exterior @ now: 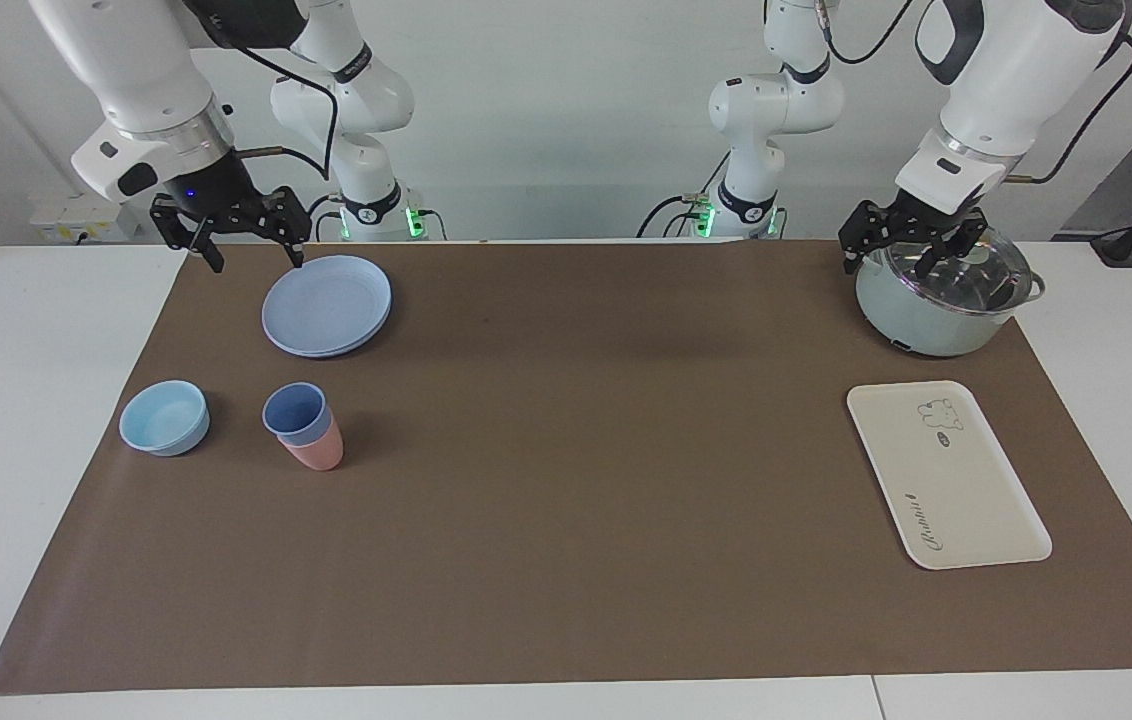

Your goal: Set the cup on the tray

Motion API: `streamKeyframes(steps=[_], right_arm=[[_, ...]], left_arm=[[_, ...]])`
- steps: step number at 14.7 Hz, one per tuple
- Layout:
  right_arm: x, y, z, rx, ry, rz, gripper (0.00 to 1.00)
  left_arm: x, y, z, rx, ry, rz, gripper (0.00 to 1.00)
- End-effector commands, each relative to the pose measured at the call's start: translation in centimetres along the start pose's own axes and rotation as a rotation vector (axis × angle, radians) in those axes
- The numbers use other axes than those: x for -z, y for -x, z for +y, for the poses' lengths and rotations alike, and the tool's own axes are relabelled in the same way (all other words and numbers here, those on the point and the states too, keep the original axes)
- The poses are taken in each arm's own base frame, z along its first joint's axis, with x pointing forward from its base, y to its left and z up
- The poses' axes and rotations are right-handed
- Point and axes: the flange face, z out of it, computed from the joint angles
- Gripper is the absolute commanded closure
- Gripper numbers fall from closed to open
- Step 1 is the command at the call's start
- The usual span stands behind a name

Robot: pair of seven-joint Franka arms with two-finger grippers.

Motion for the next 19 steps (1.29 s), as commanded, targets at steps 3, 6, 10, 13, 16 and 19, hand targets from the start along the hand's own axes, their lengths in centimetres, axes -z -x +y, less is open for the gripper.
streamKeyframes(steps=[3, 6, 10, 13, 16, 19], right_arm=[[0.2, 0.6, 0.0, -0.012, -0.004, 0.022, 0.00], [0.2, 0.6, 0.2, -0.015, -0.004, 0.019, 0.00], [0.3, 0.2, 2.6, -0.071, -0.005, 0.042, 0.00], [0.4, -0.3, 4.5, -0.214, -0.012, 0.077, 0.04], [-1.2, -1.1, 6.9, -0.439, -0.024, 0.045, 0.08], [-3.3, -2.7, 10.2, -0.650, -0.099, 0.010, 0.08]], left_arm=[[0.0, 0.5, -0.2, 0.061, -0.007, 0.002, 0.00], [0.2, 0.5, -0.1, 0.052, -0.007, 0.005, 0.00], [0.2, 0.5, -0.1, 0.036, -0.007, 0.007, 0.00], [0.2, 0.5, -0.1, 0.045, -0.007, 0.005, 0.00], [0.1, 0.6, -0.3, 0.050, -0.007, -0.001, 0.00], [0.1, 0.6, -0.1, 0.047, -0.007, -0.002, 0.00]])
